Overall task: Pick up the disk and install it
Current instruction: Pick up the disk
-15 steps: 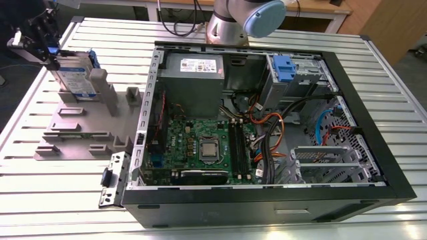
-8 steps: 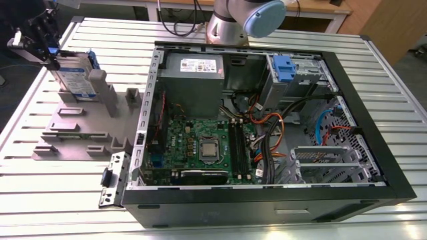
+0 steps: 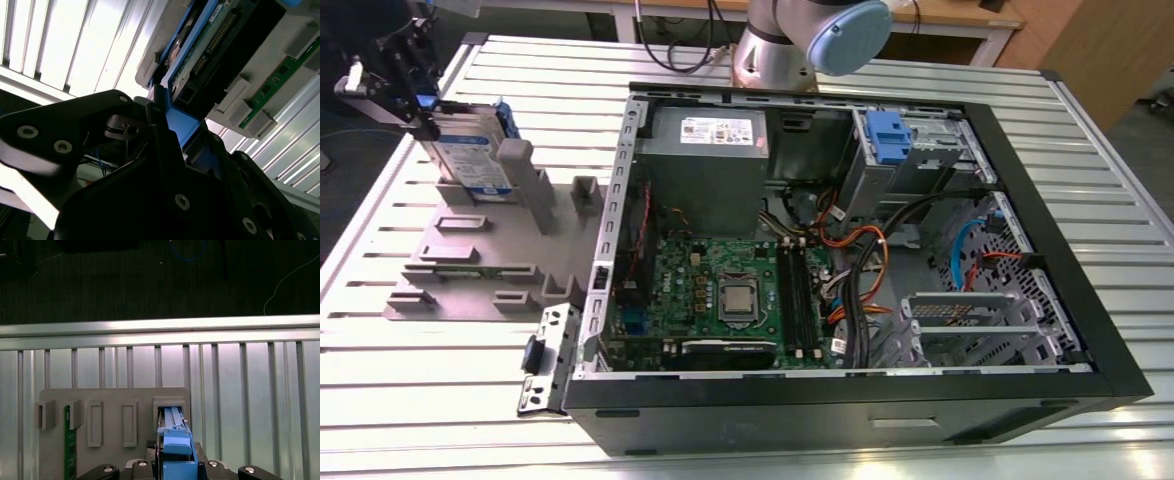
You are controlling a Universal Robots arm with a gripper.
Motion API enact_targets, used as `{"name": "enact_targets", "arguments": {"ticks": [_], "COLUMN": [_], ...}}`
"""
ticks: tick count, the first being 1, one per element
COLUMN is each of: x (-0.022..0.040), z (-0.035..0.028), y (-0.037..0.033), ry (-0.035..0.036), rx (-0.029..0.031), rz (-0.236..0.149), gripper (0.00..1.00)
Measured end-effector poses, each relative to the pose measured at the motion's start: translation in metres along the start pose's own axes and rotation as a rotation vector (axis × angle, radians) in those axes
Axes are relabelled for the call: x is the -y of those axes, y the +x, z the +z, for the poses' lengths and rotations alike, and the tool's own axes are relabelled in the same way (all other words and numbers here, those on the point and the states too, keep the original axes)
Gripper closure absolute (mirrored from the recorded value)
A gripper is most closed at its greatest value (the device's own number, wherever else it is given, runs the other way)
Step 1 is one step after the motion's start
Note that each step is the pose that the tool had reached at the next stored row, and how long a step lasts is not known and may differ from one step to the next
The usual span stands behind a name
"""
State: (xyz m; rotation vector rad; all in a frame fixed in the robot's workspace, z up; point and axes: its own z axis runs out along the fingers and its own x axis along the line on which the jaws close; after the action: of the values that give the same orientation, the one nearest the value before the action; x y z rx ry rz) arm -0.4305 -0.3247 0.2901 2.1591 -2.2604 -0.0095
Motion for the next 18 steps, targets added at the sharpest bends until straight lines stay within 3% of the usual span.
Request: {"name": "enact_targets", "arguments": {"ticks": [12, 18], "x": [0.0000, -0.0001], "z": [-0.0001, -0.0049], "y": [0.0000, 0.0000], "ry": [0.0002, 0.0001], "rx": [0.0000, -0.0001], "rz": [-0.010, -0.010], "gripper": [0.63, 0.63]}}
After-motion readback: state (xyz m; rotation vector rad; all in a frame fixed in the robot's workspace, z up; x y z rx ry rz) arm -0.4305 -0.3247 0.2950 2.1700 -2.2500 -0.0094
